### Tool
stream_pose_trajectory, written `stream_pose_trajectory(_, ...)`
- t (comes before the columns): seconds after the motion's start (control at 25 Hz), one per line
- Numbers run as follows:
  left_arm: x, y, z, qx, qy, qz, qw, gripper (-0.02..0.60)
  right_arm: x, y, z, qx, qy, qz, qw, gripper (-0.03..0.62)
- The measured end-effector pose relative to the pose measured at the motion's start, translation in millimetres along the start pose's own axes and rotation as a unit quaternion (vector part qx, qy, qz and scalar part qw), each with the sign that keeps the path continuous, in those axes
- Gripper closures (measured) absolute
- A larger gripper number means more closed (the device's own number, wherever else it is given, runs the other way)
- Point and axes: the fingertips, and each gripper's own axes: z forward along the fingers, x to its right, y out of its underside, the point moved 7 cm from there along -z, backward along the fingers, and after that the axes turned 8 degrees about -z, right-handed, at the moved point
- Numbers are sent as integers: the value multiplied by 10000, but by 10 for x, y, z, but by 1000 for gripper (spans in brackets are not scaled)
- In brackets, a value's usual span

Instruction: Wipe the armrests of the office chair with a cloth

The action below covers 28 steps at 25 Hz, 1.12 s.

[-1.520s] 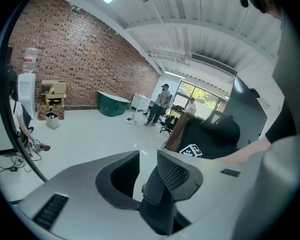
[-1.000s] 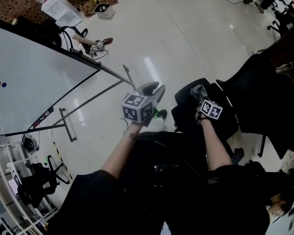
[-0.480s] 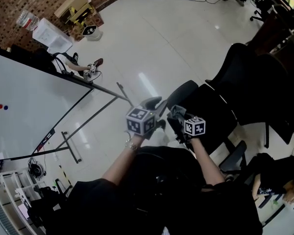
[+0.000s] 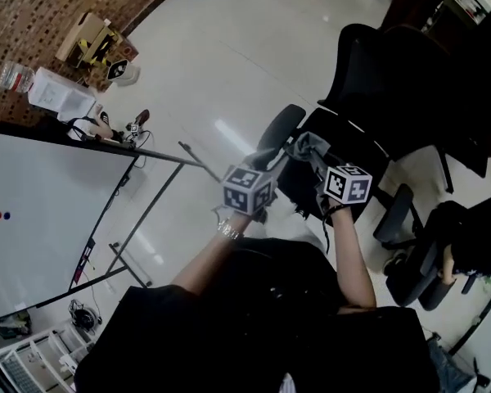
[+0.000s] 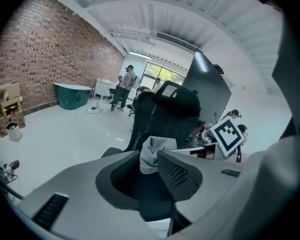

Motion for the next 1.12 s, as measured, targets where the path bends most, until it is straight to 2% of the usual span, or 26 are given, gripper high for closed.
stream_pose_trajectory(0.2,360,-187,135,-87,943,519,9942,476,-158,93,-350,277,779,516,9952,576)
stream_pose_trajectory(0.28,423,-245,69,-71,1183,575,9913,476,-311,113,-400,351,969,532,9933,576)
stream_pose_trajectory(0.44,245,-19,-275,-147,1217,258,9921,476,-784,210,-413,471,1169,385,9913,576)
stream_pose_trajectory(0.56,98,281,-484,-424,1258,246,9908,476,-1138,434,-498,640,1604,250,9847,576)
stream_pose_trajectory(0.64,66,351,-581,-495,1317,200,9899,476,-1301,584,-571,637,1846,309,9803,576)
stream_pose_trajectory(0.92,254,302,-695,-369,1478,427,9874,476,-1389,694,-804,703,2284,342,9704,577)
stream_pose_trajectory(1.12,425,266,-647,-351,1486,545,9868,476,-1406,609,-816,696,2118,306,9743,577)
